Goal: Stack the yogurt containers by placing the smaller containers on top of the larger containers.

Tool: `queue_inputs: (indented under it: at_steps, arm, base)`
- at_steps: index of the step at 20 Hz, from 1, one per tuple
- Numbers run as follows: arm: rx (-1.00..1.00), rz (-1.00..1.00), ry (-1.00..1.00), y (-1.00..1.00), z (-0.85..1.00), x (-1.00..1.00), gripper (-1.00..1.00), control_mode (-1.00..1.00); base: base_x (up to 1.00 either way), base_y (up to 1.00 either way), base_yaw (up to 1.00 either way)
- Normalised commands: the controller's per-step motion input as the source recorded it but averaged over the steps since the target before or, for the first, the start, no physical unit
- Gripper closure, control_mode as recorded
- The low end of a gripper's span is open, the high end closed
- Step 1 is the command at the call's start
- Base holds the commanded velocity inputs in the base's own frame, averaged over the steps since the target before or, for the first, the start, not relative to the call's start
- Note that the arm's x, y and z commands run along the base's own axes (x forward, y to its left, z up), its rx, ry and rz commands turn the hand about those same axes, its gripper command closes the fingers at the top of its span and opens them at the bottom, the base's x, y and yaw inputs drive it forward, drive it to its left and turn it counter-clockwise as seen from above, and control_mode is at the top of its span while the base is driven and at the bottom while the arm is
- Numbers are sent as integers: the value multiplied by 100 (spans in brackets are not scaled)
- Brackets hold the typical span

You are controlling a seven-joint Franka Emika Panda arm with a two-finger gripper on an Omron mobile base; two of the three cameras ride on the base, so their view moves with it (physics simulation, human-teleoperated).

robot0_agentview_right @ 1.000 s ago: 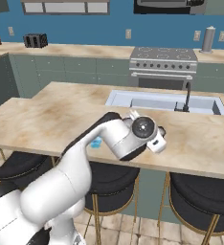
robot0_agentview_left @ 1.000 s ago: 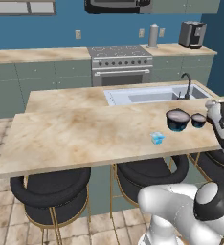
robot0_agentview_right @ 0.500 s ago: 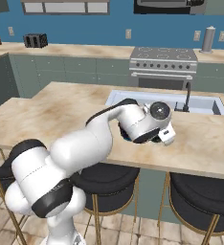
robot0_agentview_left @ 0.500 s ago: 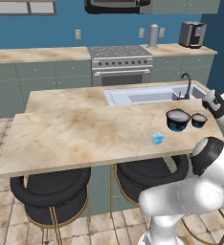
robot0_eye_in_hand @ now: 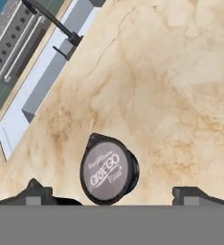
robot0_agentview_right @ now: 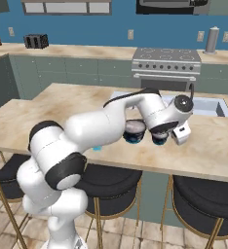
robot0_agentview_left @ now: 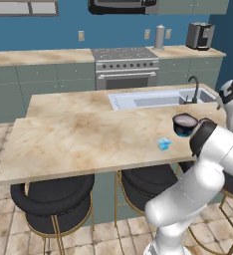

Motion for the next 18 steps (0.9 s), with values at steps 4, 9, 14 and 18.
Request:
queue_inputs:
  at_steps: [4, 9, 14, 18]
  arm:
    - [0, 0, 4, 0, -21, 16, -100, -100]
    - [0, 0, 9, 0, -35, 27, -100, -100]
    - [2, -1, 7, 0, -39, 34, -100, -100]
    - [6, -1, 2, 0, -32, 36, -100, -100]
  base:
    - [0, 0, 0]
    - [0, 0, 0]
    - [0, 0, 0]
    - [0, 0, 0]
